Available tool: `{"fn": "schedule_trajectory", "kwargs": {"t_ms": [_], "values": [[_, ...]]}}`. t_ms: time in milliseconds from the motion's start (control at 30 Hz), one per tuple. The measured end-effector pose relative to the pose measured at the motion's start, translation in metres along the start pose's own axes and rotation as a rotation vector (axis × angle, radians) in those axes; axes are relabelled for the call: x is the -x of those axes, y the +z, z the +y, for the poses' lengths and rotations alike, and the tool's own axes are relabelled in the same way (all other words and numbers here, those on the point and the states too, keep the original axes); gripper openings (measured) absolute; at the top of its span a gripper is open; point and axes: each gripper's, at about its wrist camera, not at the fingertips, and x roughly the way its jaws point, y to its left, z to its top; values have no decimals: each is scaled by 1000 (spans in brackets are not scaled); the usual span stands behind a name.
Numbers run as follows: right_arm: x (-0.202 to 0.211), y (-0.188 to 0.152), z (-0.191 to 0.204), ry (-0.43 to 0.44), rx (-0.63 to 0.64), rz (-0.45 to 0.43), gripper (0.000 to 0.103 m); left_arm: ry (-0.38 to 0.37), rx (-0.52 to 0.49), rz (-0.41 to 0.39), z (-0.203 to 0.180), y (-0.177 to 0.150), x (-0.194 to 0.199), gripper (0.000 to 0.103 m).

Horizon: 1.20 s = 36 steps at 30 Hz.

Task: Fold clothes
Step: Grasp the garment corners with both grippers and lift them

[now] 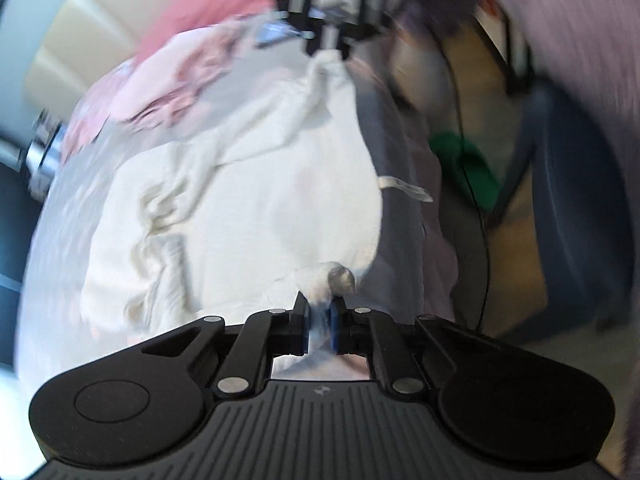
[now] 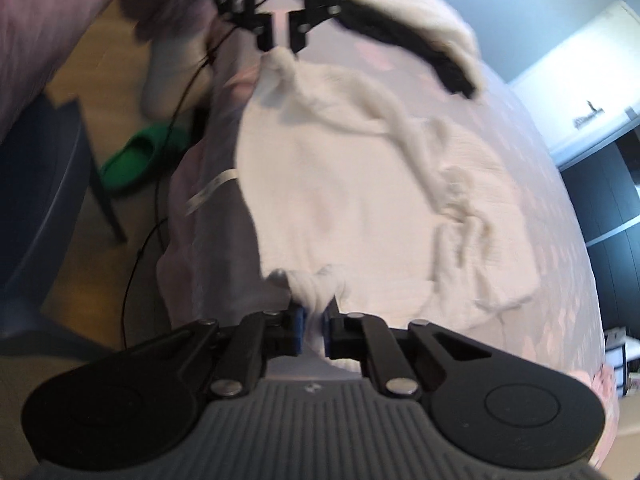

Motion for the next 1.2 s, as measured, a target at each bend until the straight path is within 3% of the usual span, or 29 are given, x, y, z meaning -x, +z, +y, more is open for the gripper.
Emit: {"fn": "schedule_trajectory", "kwargs": {"t_ms": [233,433,533,900,1200], "values": [[30,8,-54,-134,-155,-72,10,40,237,-77,61,4,31,7],[32,17,-120,-196,-234,-105,9,117,354,-137,135,14,49,7],[24,22,-157,-222,-243,-113,9,162,363,-135,168,20,46,6],[-53,15,-280,-179,-390,-93,9,208,506,-111,285,2,-21,6],[-145,-24,-323,-39,-568,-36,9,91,593,-48,326,-36,-101,6]]}}
